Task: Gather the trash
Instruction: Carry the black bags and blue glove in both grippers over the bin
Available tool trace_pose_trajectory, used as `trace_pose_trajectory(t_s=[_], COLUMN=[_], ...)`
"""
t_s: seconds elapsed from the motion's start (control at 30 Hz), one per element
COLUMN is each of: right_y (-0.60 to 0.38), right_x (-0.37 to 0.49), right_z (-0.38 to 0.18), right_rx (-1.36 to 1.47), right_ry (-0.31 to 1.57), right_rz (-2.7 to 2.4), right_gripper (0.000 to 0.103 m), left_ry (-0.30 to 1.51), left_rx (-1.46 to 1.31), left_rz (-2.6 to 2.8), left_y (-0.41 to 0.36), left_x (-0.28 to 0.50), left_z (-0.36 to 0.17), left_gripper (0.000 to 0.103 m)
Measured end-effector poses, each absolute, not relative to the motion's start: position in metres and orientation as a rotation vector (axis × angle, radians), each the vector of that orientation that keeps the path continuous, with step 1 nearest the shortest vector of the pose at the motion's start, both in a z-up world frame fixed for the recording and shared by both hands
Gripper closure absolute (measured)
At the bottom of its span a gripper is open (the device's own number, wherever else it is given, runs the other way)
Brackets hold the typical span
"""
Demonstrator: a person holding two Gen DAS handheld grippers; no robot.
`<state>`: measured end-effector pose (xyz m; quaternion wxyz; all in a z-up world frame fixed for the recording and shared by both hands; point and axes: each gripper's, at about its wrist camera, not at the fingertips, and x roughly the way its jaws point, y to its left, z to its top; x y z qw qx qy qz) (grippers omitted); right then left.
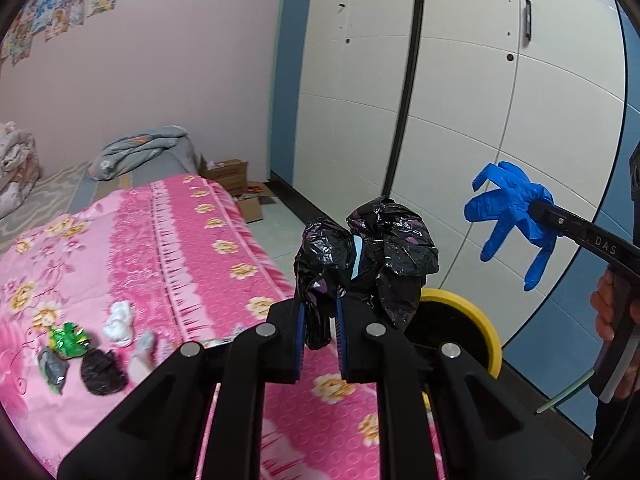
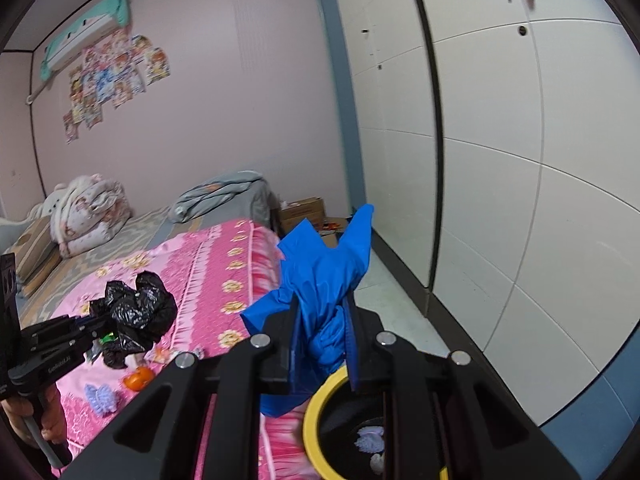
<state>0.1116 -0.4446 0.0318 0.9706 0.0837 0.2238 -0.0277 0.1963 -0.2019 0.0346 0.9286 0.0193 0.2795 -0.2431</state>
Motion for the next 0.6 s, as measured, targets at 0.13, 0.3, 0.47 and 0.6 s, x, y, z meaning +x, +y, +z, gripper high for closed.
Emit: trace_pose_trajectory(t_s=[0.13, 0.3, 0.47, 0.6], right_y=[-0.463, -0.483, -0.508, -0.523], right_x=[0.115, 0.12, 0.131, 0.136], right_z=[0.034, 0.034, 0.028, 0.016], right_rx=[0.181, 0.187, 0.206, 0.227], right_ry=[0.448, 0.453, 0.47, 0.484], right_rz=[-0.101, -0.15, -0.203, -0.235], right_gripper=[0.086, 0.086, 0.086, 0.086], left_ry=[0.58, 0.597, 0.637, 0.674], left_rx=[0.046, 0.063, 0.084, 0.102], left_rz=[-0.535, -0.579, -0.606, -0.625], left_y=[-0.228, -0.267, -0.302, -0.327], left_x=[0.203, 0.211, 0.222, 0.229], left_z=[0.034, 0.029, 0.014, -0.005], left_gripper=[0.092, 0.092, 0.092, 0.092])
